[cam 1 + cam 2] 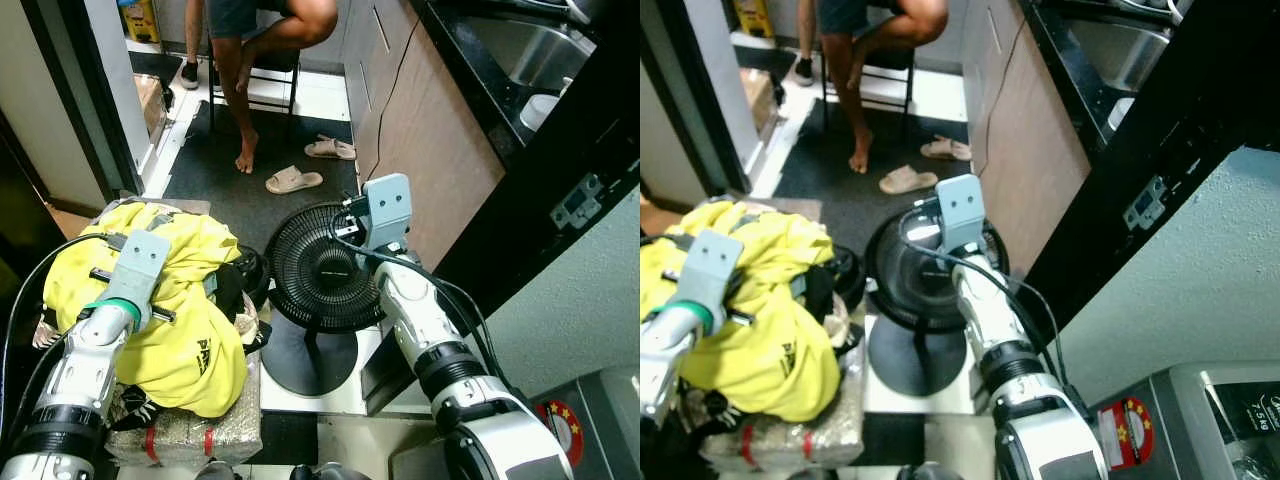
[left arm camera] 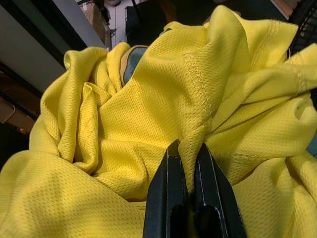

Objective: Clothes washing

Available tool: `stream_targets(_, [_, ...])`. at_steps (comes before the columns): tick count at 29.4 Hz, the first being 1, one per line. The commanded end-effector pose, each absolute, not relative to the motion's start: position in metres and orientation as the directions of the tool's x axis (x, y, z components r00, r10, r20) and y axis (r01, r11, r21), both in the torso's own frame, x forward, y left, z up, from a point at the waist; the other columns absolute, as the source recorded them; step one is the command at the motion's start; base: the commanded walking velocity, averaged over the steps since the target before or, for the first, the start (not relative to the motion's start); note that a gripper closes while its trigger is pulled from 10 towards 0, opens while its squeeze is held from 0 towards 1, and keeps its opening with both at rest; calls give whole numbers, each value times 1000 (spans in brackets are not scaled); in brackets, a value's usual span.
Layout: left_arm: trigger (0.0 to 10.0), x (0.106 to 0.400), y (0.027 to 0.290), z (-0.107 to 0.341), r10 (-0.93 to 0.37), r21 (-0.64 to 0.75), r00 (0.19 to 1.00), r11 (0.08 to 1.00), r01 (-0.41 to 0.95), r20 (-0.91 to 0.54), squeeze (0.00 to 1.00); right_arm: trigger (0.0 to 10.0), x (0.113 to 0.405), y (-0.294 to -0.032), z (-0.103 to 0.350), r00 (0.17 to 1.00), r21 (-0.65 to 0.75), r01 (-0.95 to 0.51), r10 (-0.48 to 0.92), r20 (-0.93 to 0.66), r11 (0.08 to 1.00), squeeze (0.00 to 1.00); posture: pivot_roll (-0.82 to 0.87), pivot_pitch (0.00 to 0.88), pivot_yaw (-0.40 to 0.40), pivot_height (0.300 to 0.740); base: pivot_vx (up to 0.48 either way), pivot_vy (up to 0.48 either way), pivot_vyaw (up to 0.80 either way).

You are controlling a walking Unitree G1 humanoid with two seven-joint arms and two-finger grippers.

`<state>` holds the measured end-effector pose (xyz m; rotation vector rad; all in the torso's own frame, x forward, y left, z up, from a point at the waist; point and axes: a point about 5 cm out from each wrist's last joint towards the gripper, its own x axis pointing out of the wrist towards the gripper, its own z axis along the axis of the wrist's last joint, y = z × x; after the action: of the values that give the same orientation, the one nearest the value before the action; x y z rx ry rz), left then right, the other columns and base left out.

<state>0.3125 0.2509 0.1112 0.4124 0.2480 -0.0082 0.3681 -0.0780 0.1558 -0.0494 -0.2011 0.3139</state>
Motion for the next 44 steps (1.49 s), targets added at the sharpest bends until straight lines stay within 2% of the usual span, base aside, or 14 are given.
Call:
stream_targets(1, [0,310,249,109,33,373,968,926,64,-248,0,10000,367,-80,151,936,-76,-295,304,177,952,0,139,29,-98,740,0,0,0])
stream_targets(3, [0,310,245,116,20,365,976,929,62,-216,0,10000,368,-80,152,935,-75,-295,304,180,953,0,138,34,-97,740,0,0,0])
stream_targets(5, [0,316,225,162,-17,253,1000,967,15,6,0,10000,368,-79,158,931,-67,-295,303,202,953,0,140,36,-97,740,0,0,0])
stream_targets(6, [0,316,225,162,-17,253,1000,967,15,6,0,10000,368,-79,158,931,-67,-295,303,202,953,0,140,36,-97,740,0,0,0])
stream_targets(7, [10000,317,212,191,-39,185,991,983,14,132,0,10000,369,-79,162,928,-61,-297,303,216,953,0,141,38,-97,740,0,0,0])
stream_targets(8, [10000,317,196,224,-63,133,963,991,28,262,0,10000,369,-77,167,924,-54,-299,303,235,953,0,142,39,-98,740,0,0,0])
stream_targets(9, [10000,317,196,224,-63,133,963,991,28,262,0,10000,369,-77,167,924,-54,-299,303,235,953,0,142,39,-98,740,0,0,0])
stream_targets(11, [10000,311,171,271,-115,103,894,992,78,432,0,10000,370,-74,178,912,-43,-304,304,275,952,0,145,39,-99,740,0,0,0])
stream_targets(20, [10000,282,134,355,-253,204,688,967,153,680,0,10000,365,-73,239,828,-24,-293,267,493,956,0,133,38,-86,740,0,0,0])
stream_targets(25, [10000,277,137,350,-258,228,720,963,141,644,0,10000,365,-80,253,815,1,-277,235,529,961,0,135,36,-91,740,0,0,0])
stream_targets(29, [10000,277,155,332,-193,102,807,981,164,558,0,10000,362,-81,250,818,-1,-280,239,523,960,0,143,33,-89,740,0,0,0])
stream_targets(33, [10000,273,166,323,-166,31,837,984,175,522,0,10000,359,-79,247,817,-10,-289,252,518,957,0,148,33,-91,740,0,0,0])
stream_targets(37, [10000,259,174,309,-186,124,863,982,144,470,0,10000,352,-77,246,809,-22,-311,277,518,950,0,160,26,-106,740,0,0,0])
stream_targets(44, [10000,276,145,308,-262,245,843,956,160,469,0,10000,351,-77,263,781,-4,-311,258,568,950,0,146,0,-74,740,0,0,0])
